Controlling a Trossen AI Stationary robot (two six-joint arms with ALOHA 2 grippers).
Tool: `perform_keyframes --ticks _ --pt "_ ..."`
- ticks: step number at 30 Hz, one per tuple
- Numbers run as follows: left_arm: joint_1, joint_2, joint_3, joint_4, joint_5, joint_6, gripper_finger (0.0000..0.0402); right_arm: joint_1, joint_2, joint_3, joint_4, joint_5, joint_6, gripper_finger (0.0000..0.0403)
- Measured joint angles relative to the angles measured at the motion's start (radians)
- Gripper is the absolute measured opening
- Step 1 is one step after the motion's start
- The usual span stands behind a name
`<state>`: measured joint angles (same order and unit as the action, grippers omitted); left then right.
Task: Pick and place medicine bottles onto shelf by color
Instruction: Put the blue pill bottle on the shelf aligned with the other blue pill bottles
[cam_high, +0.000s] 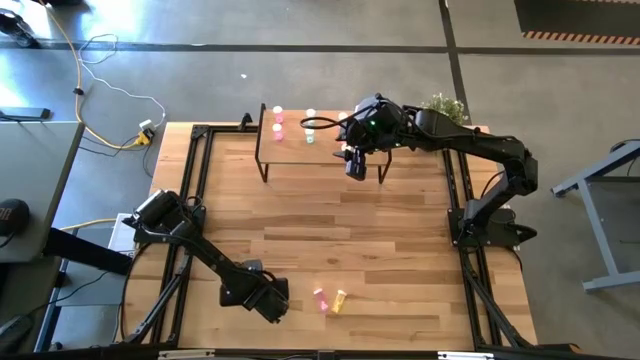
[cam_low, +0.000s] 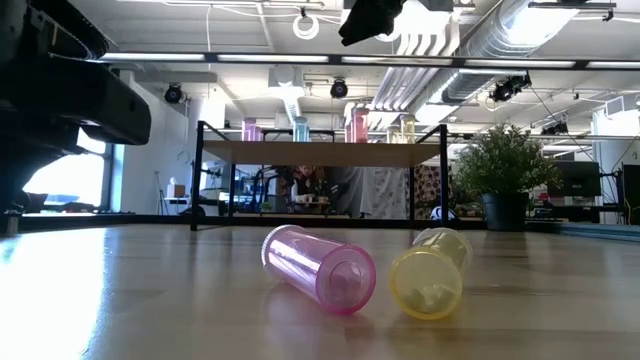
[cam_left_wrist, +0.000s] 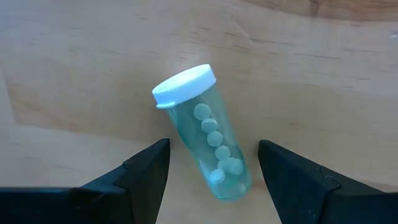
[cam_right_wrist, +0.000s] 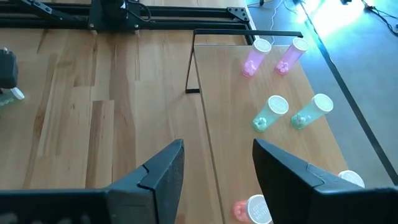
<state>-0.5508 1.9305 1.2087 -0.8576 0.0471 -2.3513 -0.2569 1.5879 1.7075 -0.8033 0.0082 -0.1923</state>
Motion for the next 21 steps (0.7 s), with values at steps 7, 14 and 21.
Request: perform_keyframes --ticks 7,14,21 --pt "0.0 0.002 0.0 -0.002 0.004 0.053 0.02 0.0 0.0 0.0 -0.001 0.0 0.0 0.0181" --pt "-0.003 0.003 -0.001 0.009 0.005 0.136 0.0123 0.0 0.0 0.0 0.0 0.0 -0.026 0.0181" --pt "-0.006 0.0 -0.003 0.022 -0.02 0.217 0.0089 0.0 0.0 0.0 0.0 0.0 -0.026 0.0181"
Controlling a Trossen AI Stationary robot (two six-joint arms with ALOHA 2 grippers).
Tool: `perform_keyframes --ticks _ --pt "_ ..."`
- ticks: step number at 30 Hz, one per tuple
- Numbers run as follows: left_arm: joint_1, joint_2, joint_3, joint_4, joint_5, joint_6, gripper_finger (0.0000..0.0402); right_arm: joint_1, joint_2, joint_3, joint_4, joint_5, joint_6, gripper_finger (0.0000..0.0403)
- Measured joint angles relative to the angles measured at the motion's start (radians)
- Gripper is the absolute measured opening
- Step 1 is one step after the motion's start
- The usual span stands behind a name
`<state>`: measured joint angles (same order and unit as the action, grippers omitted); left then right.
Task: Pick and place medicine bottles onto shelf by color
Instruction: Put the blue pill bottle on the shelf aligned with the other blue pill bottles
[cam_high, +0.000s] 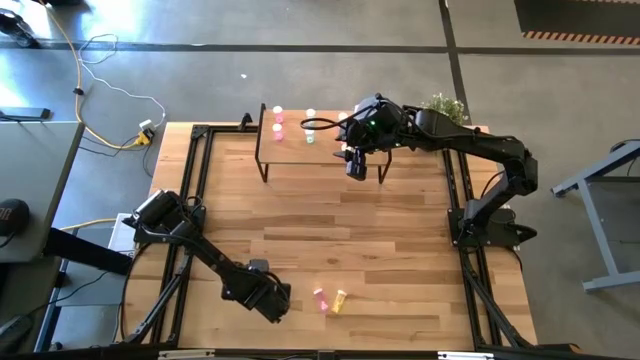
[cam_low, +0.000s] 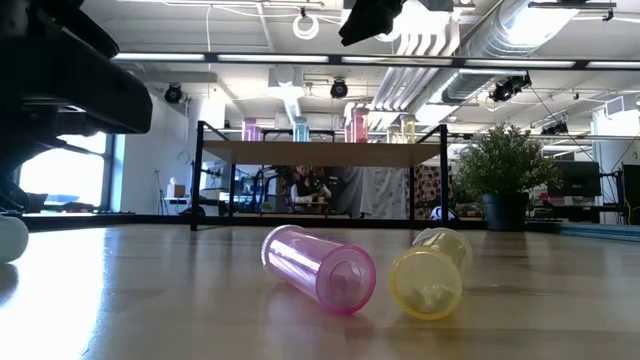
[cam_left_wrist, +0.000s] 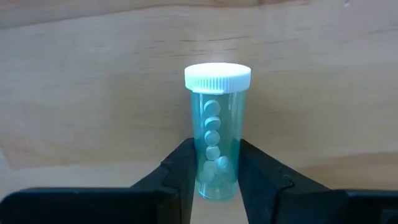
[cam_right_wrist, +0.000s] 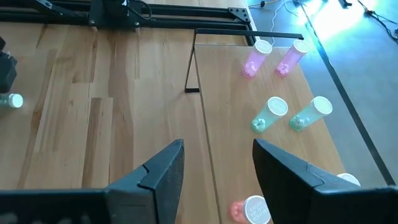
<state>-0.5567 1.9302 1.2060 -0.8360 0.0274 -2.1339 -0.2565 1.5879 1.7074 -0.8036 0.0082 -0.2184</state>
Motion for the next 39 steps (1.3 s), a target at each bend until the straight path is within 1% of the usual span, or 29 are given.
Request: perform_keyframes --ticks 6,7,10,13,15,20,23,25,28,31,34,36,38,39 --pt "-0.001 -0.01 -0.003 0.022 -0.008 0.078 0.0095 0.003 -0.005 0.0 -0.001 0.0 0.006 0.0181" --pt "-0.002 -0.015 -0.003 0.03 -0.021 0.087 0.0096 0.005 -0.006 0.008 -0.013 0.0 0.014 0.0181" --pt "-0.004 -0.055 -0.003 0.038 -0.104 0.126 0.0096 0.015 -0.006 0.054 -0.071 0.0 0.027 0.0181" --pt "0.002 -0.094 -0.002 0.048 -0.233 0.187 0.0095 0.028 -0.007 0.094 -0.113 -0.012 0.04 0.0181" --pt "0.009 -0.128 -0.002 0.06 -0.336 0.235 0.0095 0.031 -0.006 0.125 -0.147 -0.049 0.063 0.0181" --pt "0.038 -0.221 -0.002 0.072 -0.567 0.442 0.0096 0.032 -0.006 0.149 -0.161 -0.214 0.09 0.0181" --pt "0.069 -0.283 -0.002 0.095 -0.664 0.596 0.0097 0.032 -0.006 0.148 -0.159 -0.309 0.091 0.0181" --pt "0.096 -0.324 -0.002 0.11 -0.71 0.691 0.0097 0.032 -0.006 0.144 -0.165 -0.356 0.09 0.0181" --pt "0.143 -0.383 -0.001 0.137 -0.76 0.848 0.0097 0.035 -0.006 0.143 -0.154 -0.401 0.081 0.0181" --pt "0.198 -0.438 -0.001 0.185 -0.784 1.021 0.0097 0.035 -0.006 0.143 -0.11 -0.416 0.061 0.0181" --pt "0.261 -0.482 -0.001 0.249 -0.781 1.197 0.0097 0.035 -0.006 0.143 -0.051 -0.42 0.037 0.0181" --pt "0.306 -0.499 0.002 0.329 -0.773 1.313 0.0097 0.033 -0.006 0.143 -0.02 -0.42 0.012 0.0181" --pt "0.352 -0.522 -0.002 0.352 -0.743 1.42 0.0097 0.027 -0.006 0.143 0.023 -0.422 -0.01 0.0181" --pt "0.377 -0.526 0.0 0.394 -0.723 1.47 0.0097 0.023 -0.006 0.143 0.036 -0.429 -0.024 0.0181"
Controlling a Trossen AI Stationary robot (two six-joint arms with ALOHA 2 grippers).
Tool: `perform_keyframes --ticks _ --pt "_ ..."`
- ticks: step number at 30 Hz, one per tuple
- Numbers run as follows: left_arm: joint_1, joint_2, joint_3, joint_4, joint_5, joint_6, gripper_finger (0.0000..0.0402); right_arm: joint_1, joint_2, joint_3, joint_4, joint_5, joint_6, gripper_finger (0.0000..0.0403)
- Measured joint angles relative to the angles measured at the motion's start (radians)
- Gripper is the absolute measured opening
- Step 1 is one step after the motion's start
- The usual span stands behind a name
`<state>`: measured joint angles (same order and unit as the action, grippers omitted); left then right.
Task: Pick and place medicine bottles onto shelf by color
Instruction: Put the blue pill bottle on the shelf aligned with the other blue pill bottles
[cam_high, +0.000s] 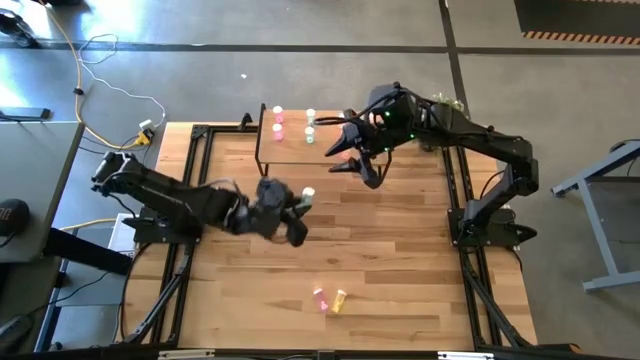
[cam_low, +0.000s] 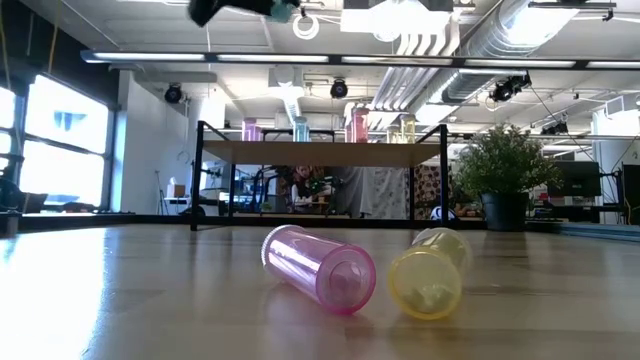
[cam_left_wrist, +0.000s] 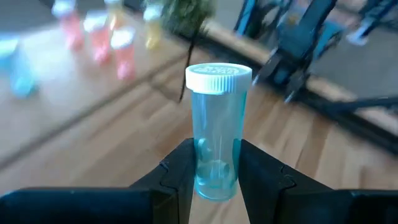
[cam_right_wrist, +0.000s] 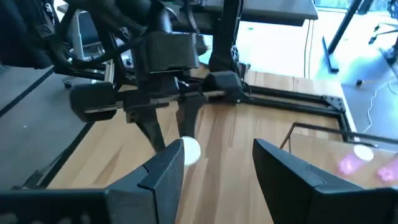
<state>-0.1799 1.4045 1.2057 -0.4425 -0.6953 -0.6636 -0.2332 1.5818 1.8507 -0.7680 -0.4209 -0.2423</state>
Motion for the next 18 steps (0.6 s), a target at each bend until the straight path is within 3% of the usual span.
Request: perform_keyframes --ticks 8,12,18 --pt "0.192 -0.018 0.0 0.129 0.201 0.247 0.0097 -0.06 0.0 0.0 0.049 -0.071 -0.036 0.0181" --pt "0.268 -0.018 0.0 0.192 0.296 0.336 0.0097 -0.098 0.002 0.0 0.051 -0.164 -0.026 0.0181" --pt "0.348 -0.018 0.0 0.301 0.405 0.446 0.0097 -0.132 0.009 0.0 0.054 -0.168 -0.023 0.0181"
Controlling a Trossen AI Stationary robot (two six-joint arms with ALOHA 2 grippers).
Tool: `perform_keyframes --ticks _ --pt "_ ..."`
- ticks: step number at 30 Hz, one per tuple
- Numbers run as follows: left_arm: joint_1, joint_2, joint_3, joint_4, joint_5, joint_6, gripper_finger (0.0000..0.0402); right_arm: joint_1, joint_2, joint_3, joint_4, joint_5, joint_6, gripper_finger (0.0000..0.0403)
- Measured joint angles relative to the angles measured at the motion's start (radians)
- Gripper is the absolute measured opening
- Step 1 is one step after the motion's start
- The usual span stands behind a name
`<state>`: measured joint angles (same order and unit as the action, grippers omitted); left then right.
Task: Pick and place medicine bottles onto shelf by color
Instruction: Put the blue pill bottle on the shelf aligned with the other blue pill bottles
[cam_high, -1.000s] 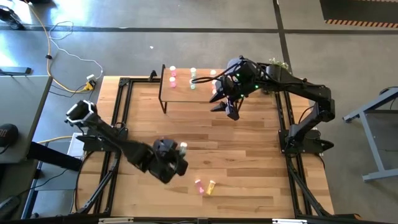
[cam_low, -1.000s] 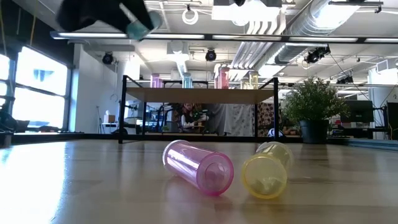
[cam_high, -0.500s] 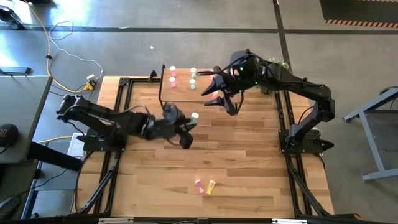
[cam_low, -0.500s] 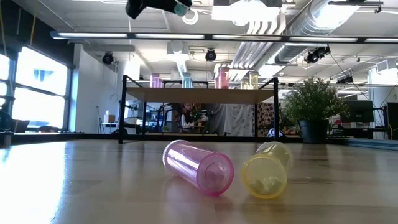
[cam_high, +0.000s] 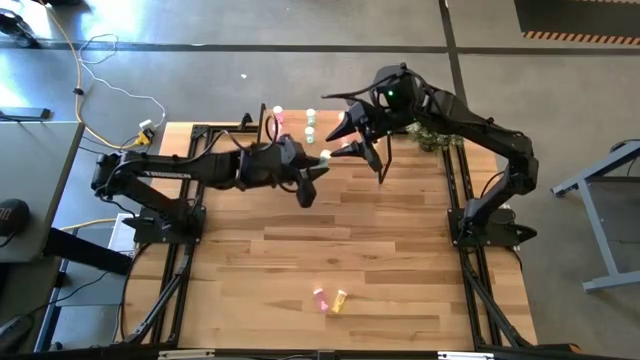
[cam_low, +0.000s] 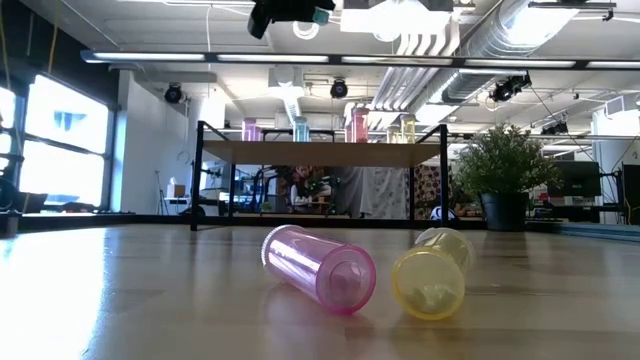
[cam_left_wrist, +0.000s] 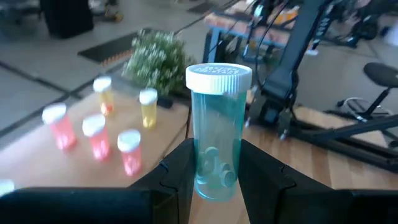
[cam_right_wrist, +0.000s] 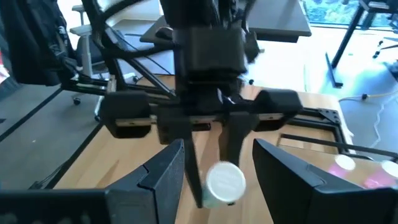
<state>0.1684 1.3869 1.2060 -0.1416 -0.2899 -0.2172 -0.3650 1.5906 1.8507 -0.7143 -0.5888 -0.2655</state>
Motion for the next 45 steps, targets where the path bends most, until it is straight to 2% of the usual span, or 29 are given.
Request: perform_keyframes --ticks 4,14,24,33,45 --pt "0.039 0.0 0.0 0.075 0.074 0.051 0.0097 -0.015 0.001 0.0 0.003 0.001 0.002 0.0181" --pt "0.081 0.0 0.0 0.188 0.139 0.102 0.0097 -0.021 0.001 0.0 0.051 0.014 0.066 0.0181" --pt "0.081 0.0 0.0 0.228 0.141 0.133 0.0097 -0.021 0.001 0.0 0.053 0.032 0.085 0.0178" --pt "0.081 0.0 0.0 0.26 0.139 0.143 0.0097 -0.021 0.001 0.0 0.053 0.031 0.138 0.0117" --pt "0.081 0.0 0.0 0.268 0.125 0.143 0.0098 0.0 0.001 0.0 0.062 0.038 0.16 0.0109"
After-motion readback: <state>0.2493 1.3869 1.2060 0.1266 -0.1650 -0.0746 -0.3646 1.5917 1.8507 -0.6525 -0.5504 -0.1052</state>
